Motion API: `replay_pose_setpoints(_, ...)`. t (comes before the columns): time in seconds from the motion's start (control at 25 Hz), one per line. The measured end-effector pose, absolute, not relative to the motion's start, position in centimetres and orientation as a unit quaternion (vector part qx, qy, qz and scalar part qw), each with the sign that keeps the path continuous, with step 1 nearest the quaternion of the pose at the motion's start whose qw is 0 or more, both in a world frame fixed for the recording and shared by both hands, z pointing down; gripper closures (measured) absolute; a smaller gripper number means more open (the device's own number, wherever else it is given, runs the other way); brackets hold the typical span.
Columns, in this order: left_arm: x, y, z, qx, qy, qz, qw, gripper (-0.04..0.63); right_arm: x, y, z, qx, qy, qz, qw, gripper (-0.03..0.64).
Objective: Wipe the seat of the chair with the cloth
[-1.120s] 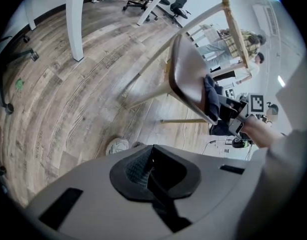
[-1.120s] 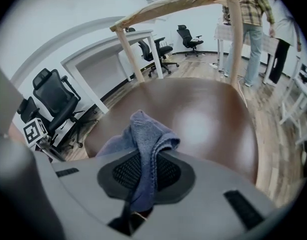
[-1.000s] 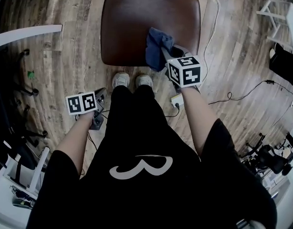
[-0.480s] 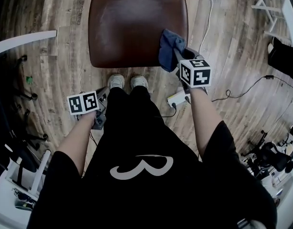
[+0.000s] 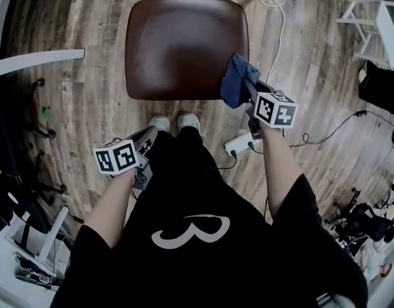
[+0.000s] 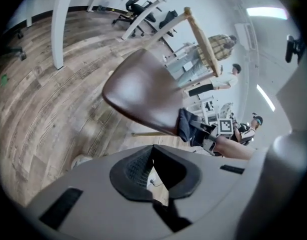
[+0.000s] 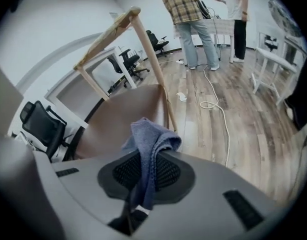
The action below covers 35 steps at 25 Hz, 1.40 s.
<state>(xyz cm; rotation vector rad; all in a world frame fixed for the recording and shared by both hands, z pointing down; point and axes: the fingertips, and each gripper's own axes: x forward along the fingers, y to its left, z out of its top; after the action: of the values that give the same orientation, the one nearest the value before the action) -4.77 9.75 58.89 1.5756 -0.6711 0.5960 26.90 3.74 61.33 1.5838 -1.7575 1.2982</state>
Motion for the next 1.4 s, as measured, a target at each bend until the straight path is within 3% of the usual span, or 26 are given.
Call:
replay_pose_setpoints(0.2,-1.5,8.1,53.3,0.75,-0.227,0.26,0.564,0.581,24.7,3.3,54.2,0.554,-0.673,0.473,0.128,0.568)
replay_pose_setpoints(0.64,1.9,5.3,32.3,0.871,-0.146,0.131,0.45,0.581,16.8,10.7,32.8,0.498,-0.77,0.396,0.043,0.568)
replay_pose_setpoints(0.92,-4.8,11.1,19.5,0.897,-0.102,0.04,0.429,0.581,8.3,16.3,20.6,0.477,-0.805,0.351,-0.041,0.568)
replay_pose_setpoints(1.4,-15.1,22.6,4.6,0.95,-0.077,0.005,0.302,0.581,-3.7,27.6,7.7,0.461,-0.849,0.25,-0.054,0.568)
